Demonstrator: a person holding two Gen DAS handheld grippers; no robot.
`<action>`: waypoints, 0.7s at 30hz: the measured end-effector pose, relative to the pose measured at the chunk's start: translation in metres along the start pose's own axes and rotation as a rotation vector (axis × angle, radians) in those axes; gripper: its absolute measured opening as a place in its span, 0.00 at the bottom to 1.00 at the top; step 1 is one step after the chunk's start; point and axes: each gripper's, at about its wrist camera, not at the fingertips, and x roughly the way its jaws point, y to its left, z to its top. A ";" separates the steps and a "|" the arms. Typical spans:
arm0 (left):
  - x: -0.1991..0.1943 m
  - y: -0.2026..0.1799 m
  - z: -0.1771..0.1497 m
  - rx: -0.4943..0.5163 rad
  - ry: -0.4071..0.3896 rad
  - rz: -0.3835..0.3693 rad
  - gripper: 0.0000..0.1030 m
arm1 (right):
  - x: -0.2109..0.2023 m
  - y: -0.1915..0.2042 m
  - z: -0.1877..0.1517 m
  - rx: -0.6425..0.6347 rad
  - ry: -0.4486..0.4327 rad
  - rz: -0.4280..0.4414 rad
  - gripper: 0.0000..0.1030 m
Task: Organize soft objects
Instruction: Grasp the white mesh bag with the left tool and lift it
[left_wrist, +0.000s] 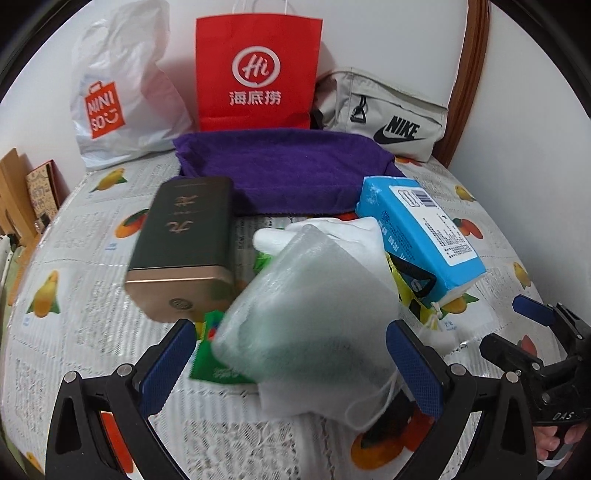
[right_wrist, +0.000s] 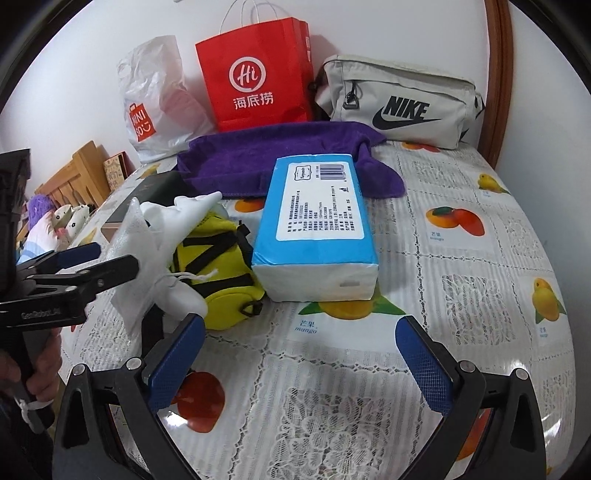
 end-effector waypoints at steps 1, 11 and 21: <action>0.002 -0.001 0.000 0.006 0.002 -0.004 1.00 | 0.002 -0.001 0.002 0.001 0.004 0.001 0.99; -0.002 0.010 -0.007 0.006 0.007 -0.067 0.38 | 0.008 0.019 0.012 -0.031 0.000 0.048 0.99; -0.033 0.041 -0.015 -0.025 -0.039 -0.070 0.17 | 0.012 0.057 0.011 -0.114 -0.020 0.096 0.96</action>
